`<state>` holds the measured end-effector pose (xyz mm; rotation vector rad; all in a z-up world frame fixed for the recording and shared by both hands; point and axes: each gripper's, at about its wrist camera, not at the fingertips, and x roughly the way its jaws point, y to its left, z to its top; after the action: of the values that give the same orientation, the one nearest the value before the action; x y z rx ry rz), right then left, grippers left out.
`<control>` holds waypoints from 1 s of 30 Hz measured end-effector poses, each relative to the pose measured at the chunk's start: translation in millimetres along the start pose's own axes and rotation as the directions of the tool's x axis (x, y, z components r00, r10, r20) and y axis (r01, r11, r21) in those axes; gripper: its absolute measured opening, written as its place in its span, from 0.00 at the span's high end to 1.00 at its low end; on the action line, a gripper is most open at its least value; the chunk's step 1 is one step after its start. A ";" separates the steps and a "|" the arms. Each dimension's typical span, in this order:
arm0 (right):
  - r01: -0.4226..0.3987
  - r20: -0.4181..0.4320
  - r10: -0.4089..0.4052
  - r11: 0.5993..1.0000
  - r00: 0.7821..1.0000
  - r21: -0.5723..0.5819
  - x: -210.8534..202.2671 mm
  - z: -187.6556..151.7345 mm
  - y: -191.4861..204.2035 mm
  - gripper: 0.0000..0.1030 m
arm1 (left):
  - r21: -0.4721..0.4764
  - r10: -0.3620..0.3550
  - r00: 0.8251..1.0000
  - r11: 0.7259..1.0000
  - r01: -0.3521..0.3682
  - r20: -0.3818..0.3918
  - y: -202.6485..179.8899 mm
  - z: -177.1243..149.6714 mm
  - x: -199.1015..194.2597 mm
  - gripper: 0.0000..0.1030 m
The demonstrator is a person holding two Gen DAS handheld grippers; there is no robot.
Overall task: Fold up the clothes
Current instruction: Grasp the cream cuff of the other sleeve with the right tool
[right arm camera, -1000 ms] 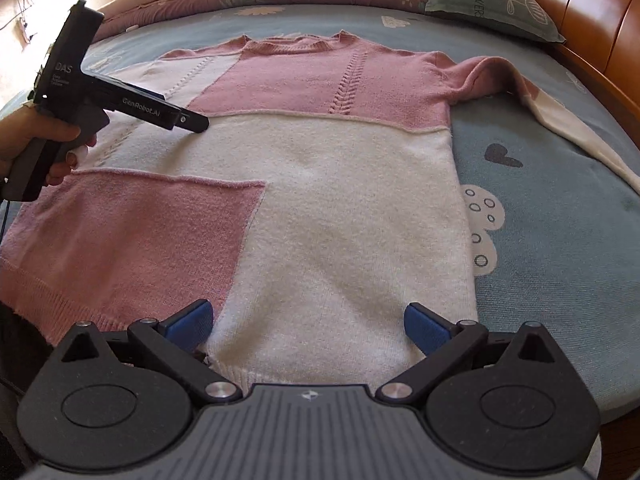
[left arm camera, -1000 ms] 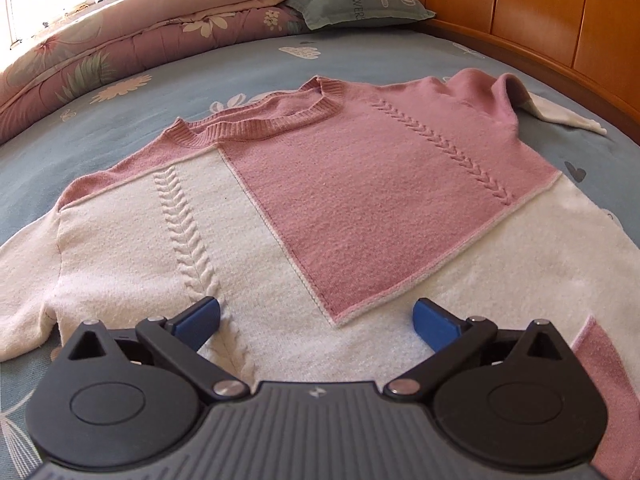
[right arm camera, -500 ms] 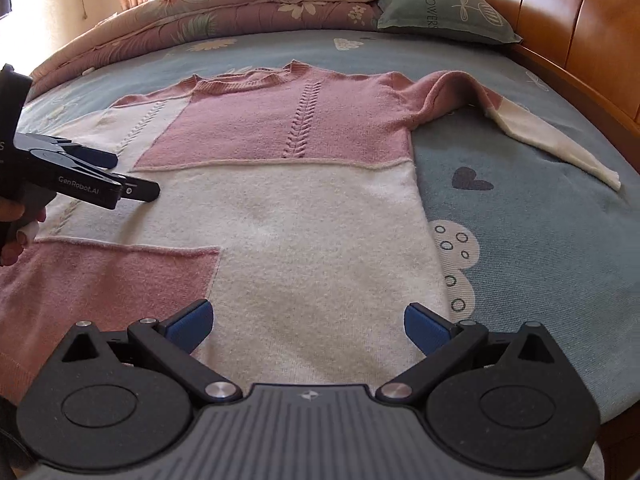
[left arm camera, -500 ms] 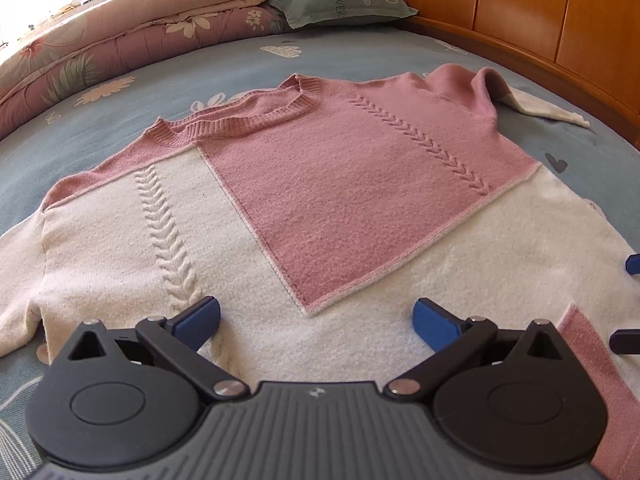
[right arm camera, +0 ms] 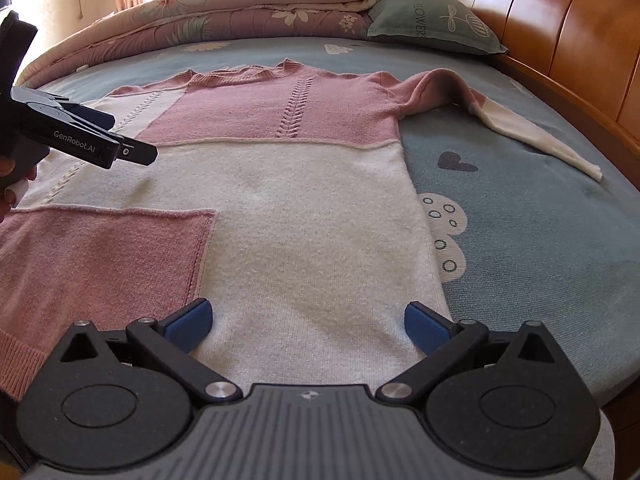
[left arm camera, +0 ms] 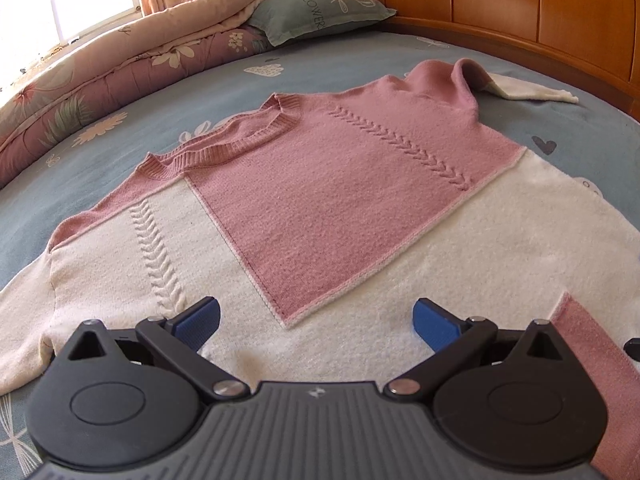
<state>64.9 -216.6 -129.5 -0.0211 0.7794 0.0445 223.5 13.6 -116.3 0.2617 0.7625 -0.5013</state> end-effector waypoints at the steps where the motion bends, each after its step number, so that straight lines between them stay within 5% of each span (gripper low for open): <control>1: 0.004 0.005 -0.004 1.000 1.000 0.005 -0.3 -1.1 0.3 0.00 | -0.007 -0.001 1.000 1.000 0.001 -0.009 -0.3 -1.1 3.3 0.00; 13: -0.031 0.013 0.030 0.996 0.999 0.089 -3.3 6.3 -12.4 0.00 | -0.029 -0.007 1.000 1.000 0.007 -0.010 2.1 -1.6 5.0 0.01; 16: -0.069 0.054 0.060 0.979 0.997 0.190 -6.1 19.9 -39.9 0.00 | -0.029 -0.002 1.000 1.000 0.002 0.003 2.0 -1.5 4.1 0.01; 21: -0.025 0.119 -0.008 0.960 0.993 0.280 11.0 49.4 -98.8 0.00 | -0.014 0.001 0.999 1.000 0.000 0.037 -0.6 -1.2 2.4 0.01; 30: 0.010 0.077 -0.038 0.940 0.996 0.342 96.0 105.4 -189.7 0.00 | -0.033 -0.005 0.999 0.999 0.006 0.032 2.4 -1.9 9.0 0.01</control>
<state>216.1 -399.2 -121.6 0.2995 0.6958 -0.1134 229.2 13.3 -124.0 0.2208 0.7398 -0.4963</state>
